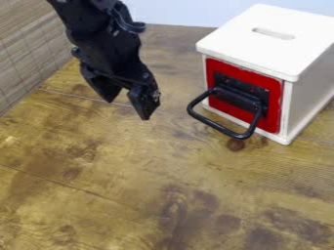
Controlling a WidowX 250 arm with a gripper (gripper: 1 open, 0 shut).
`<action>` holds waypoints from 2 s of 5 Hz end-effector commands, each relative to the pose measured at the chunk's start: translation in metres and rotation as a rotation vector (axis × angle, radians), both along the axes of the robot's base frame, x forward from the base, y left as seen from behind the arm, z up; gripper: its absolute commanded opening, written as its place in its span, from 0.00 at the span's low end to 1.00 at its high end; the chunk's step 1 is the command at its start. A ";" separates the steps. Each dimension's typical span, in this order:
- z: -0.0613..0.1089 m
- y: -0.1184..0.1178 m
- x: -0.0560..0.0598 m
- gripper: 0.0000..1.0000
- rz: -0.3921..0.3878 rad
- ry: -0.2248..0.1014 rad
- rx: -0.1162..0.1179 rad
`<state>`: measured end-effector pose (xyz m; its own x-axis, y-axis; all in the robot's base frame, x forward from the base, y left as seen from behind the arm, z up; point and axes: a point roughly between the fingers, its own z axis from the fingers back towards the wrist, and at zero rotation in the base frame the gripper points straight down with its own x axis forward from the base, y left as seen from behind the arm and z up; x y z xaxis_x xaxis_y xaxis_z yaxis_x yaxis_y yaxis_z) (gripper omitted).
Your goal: Close the drawer
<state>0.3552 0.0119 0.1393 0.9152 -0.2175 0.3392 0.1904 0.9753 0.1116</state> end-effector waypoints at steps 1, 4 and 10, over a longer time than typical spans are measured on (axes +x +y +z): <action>0.009 0.007 0.011 1.00 0.131 -0.035 0.040; 0.016 -0.015 0.020 1.00 0.232 -0.102 0.048; 0.020 -0.015 0.001 1.00 0.242 -0.199 0.043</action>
